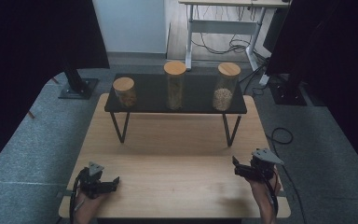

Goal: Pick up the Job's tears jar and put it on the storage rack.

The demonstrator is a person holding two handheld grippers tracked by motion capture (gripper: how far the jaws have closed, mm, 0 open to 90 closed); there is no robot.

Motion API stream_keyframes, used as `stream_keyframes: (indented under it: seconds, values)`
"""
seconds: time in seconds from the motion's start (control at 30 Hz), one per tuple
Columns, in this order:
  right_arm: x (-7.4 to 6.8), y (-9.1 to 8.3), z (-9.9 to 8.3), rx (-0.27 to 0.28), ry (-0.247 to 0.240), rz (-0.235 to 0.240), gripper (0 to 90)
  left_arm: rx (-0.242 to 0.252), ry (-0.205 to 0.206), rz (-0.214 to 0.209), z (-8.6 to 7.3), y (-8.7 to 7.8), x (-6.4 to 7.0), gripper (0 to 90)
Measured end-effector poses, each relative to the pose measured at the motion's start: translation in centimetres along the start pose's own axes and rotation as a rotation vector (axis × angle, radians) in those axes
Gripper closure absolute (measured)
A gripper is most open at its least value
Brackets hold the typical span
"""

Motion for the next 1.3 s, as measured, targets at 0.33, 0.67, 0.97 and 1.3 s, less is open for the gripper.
stream_keyframes:
  seconds: [0.33, 0.67, 0.97, 1.3]
  values:
    - [0.0, 0.0, -1.1, -0.016, 0.005, -0.008, 1.7, 0.000, 0.000, 0.000, 0.0, 0.0, 0.0, 1.8]
    - [-0.2, 0.0, -2.4, -0.035, 0.019, -0.013, 1.7, 0.000, 0.000, 0.000, 0.0, 0.0, 0.0, 1.8]
    - [-0.3, 0.0, -3.4, -0.050, 0.031, -0.014, 1.7, 0.000, 0.000, 0.000, 0.0, 0.0, 0.0, 1.8]
    - [-0.4, 0.1, -4.6, -0.069, 0.040, -0.016, 1.7, 0.000, 0.000, 0.000, 0.0, 0.0, 0.0, 1.8]
Point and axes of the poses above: each handheld gripper's, and its own axes: y roughly forward along the jaws, z roughly out of its top, x roughly to its right, the point moved 4 cm from there along y, roughly forward along the jaws, and after that the axes turned 13 degrees about x, right-handed, at the moved point
